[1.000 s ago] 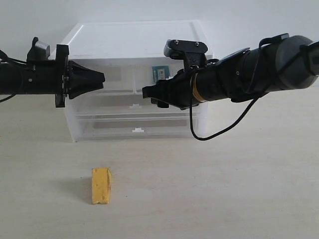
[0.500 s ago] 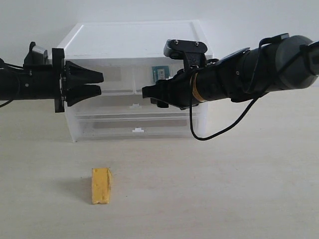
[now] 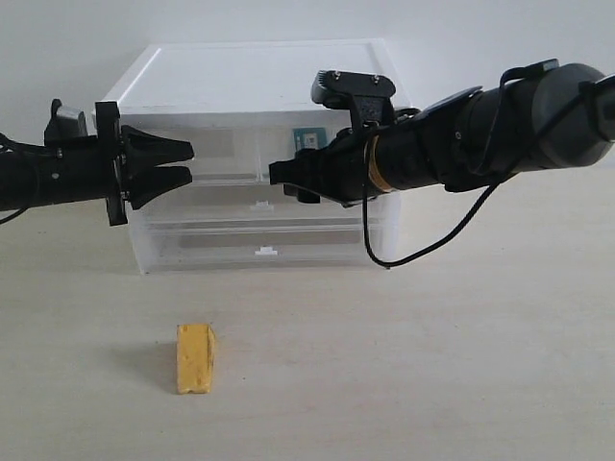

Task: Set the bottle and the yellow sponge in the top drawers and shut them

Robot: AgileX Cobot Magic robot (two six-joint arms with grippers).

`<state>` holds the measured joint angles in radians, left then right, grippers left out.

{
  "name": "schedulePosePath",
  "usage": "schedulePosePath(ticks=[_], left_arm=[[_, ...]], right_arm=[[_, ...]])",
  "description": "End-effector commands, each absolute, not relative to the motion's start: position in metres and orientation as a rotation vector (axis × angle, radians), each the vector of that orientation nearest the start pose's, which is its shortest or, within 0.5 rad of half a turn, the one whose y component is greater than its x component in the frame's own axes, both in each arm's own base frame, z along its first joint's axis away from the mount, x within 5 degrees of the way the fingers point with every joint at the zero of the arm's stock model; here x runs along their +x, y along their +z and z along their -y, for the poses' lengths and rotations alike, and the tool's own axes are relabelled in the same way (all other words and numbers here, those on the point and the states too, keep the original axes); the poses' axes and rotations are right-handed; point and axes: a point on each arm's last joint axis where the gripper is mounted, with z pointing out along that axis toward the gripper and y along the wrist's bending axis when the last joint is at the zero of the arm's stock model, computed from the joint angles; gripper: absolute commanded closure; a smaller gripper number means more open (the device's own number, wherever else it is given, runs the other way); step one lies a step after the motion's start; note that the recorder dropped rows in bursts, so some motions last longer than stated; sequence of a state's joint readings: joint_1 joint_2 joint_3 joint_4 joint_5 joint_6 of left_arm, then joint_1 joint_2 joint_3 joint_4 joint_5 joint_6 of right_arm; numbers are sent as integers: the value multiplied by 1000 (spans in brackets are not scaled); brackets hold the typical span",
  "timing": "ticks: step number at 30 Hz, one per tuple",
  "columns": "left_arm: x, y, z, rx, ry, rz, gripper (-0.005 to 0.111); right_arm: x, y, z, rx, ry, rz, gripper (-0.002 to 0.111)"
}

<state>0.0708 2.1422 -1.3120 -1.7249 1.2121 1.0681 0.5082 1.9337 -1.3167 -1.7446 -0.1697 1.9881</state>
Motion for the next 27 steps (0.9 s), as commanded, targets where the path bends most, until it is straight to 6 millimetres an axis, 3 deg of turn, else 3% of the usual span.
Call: schedulePosePath(ticks=[1, 10, 16, 27], left_arm=[[422, 176, 53, -109, -1670, -2022, 67], [423, 177, 53, -101, -1666, -2018, 70], [423, 177, 53, -76, -1651, -2011, 102], [423, 177, 52, -52, -1636, -2004, 103]], right_arm=[[382, 229, -222, -371, 568, -2108, 57], [382, 230, -222, -381, 559, -2104, 57], [382, 230, -221, -378, 554, -2103, 57], [382, 227, -221, -377, 550, -2109, 57]])
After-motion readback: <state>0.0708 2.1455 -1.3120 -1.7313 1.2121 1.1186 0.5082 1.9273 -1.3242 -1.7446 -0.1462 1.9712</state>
